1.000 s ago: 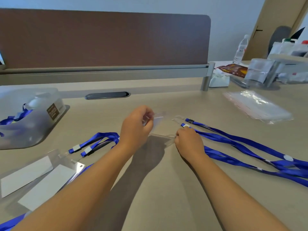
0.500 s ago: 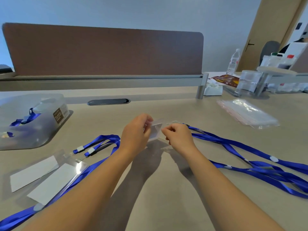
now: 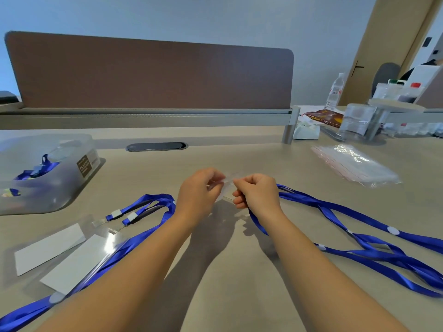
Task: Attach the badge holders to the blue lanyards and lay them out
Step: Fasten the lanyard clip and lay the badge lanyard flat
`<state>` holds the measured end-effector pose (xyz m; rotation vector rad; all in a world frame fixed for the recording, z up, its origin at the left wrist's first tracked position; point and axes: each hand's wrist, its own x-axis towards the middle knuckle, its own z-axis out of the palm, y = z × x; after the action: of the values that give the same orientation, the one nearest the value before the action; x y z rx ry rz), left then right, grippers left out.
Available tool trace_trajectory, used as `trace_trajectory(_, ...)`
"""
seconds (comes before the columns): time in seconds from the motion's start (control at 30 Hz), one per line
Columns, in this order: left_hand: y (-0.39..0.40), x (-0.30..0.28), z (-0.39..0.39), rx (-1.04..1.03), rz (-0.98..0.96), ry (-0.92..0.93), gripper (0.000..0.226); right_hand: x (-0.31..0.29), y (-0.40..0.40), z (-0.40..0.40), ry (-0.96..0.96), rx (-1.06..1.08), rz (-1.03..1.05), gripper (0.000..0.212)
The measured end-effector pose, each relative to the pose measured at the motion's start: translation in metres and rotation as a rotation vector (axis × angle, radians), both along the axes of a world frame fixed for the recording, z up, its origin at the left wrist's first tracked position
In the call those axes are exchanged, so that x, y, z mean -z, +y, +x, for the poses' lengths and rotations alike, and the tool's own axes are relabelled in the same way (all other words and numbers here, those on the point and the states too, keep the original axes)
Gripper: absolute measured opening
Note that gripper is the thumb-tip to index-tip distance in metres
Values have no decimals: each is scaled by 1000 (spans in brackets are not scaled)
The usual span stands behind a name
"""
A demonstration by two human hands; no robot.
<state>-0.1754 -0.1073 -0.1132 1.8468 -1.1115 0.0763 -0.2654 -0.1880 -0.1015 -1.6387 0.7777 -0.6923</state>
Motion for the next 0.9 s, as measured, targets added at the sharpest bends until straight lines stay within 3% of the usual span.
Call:
trace_trajectory(0.23,2,3,2,48,-71,167,24,-3,4,-1,-92,-86,200,19)
trace_trajectory(0.4,4,5,8,74,-51,69,28,-5,3,5,-53,-62,272,23)
trace_trajectory(0.6,8,3,12,123,1,-5,29,-7,3,10,17,-64,266,25)
trace_trajectory(0.9,10,-2,13,124,61,179,19,4,3,12,9,-171,94,16)
